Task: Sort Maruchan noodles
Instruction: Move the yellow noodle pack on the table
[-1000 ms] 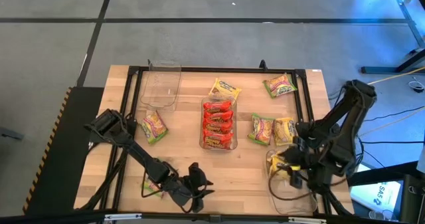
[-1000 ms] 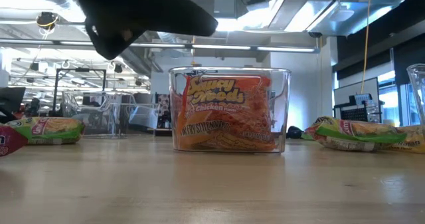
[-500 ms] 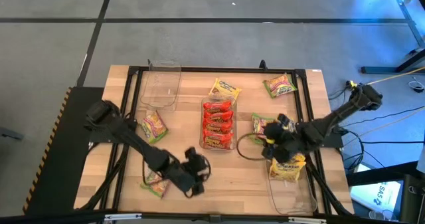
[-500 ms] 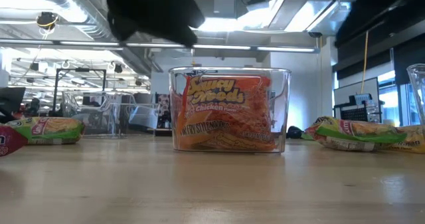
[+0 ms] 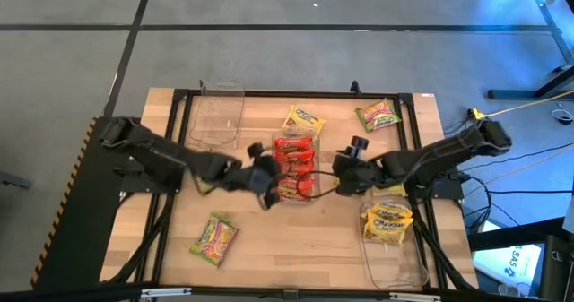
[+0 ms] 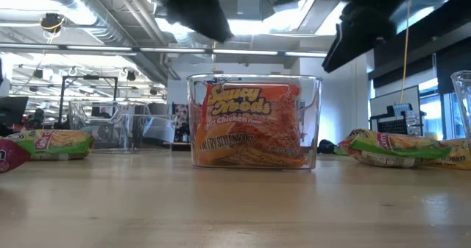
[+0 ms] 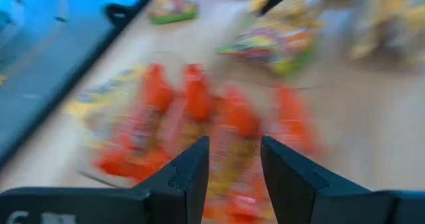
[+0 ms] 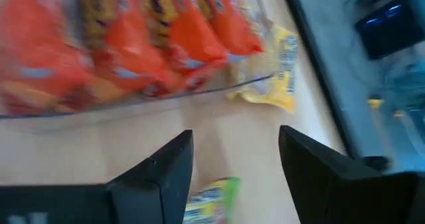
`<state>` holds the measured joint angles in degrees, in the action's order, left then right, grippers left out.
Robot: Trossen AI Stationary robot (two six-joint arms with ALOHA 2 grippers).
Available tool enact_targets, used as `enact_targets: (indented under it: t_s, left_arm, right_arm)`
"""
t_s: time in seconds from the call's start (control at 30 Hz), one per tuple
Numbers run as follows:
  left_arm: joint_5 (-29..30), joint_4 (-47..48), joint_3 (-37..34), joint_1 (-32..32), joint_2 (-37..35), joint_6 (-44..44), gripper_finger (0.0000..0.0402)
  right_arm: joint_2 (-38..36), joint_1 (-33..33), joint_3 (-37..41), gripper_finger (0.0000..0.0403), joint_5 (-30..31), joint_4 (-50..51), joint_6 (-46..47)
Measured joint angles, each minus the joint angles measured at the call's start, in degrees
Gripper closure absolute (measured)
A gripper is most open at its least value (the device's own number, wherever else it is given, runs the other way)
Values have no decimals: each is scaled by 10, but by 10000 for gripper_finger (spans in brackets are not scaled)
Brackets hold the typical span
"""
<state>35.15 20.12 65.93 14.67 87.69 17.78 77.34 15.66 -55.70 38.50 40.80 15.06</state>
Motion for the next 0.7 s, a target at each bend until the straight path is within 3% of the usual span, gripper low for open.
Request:
enact_targets:
  t_s: [0.17,0.4,0.6,0.7]
  left_arm:
    - [-40,-11,0,-100,11,-101,271]
    - [-209,-71,16,-252,24,-120,271]
    - [-381,-13,142,-372,106,-121,280]
    - [-433,41,229,-410,181,-124,292]
  right_arm:
    - [1,-38,1,227,-12,21,-42]
    - [-26,-24,76,310,-108,-1,22]
    - [-37,26,152,357,-117,-101,99]
    - [-37,45,180,366,-116,-163,118]
